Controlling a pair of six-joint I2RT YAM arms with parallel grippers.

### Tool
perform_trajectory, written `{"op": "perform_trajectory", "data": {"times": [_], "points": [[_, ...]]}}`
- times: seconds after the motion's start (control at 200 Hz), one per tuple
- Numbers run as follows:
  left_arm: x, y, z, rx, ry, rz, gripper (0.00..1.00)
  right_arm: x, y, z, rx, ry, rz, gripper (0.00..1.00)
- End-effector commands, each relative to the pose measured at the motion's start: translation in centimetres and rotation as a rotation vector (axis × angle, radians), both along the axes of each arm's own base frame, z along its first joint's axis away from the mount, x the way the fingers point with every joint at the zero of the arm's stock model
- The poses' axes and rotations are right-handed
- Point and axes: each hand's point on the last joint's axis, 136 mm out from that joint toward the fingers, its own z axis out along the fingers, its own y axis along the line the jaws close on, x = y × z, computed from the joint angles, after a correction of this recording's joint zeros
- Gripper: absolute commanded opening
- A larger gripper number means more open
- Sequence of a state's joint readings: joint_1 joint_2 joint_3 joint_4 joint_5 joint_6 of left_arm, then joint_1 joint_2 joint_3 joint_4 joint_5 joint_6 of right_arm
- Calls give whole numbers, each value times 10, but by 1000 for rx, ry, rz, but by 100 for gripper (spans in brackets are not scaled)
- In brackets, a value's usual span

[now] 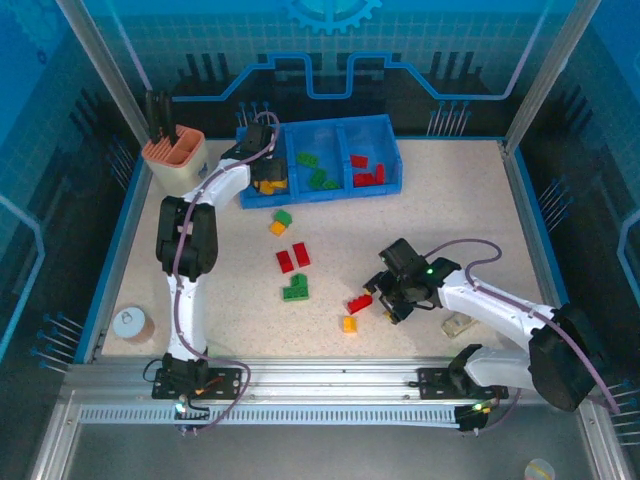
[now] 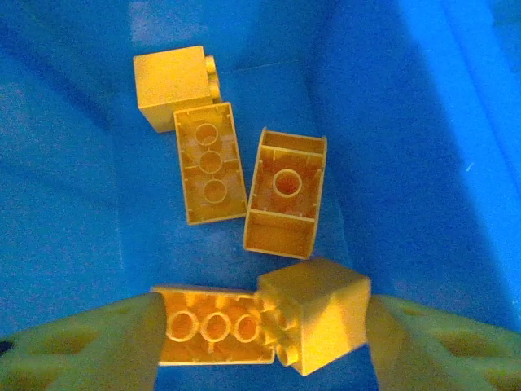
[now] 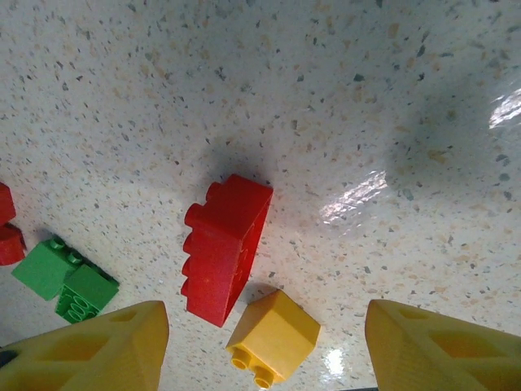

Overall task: Sort the legos into containers by color
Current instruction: Place the lego in the container, then pick up the lego from the bottom-center of the table.

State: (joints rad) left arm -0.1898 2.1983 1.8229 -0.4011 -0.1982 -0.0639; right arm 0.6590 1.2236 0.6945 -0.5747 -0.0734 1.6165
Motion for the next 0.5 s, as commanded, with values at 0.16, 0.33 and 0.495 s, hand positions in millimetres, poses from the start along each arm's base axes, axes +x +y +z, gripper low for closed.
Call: {"op": "perform_trajectory", "data": {"times": [0.16,0.33,0.495], "points": [[9,-2,59,-17,-137,-30,74,20,15,17,-56,-44,20,67],[11,-11,95,-56,-192,-78,77,19,29,4,-58,-14,39,67],[5,-18,134,-77,-247,-123,79,15,37,-7,-95,22,78,67]]}}
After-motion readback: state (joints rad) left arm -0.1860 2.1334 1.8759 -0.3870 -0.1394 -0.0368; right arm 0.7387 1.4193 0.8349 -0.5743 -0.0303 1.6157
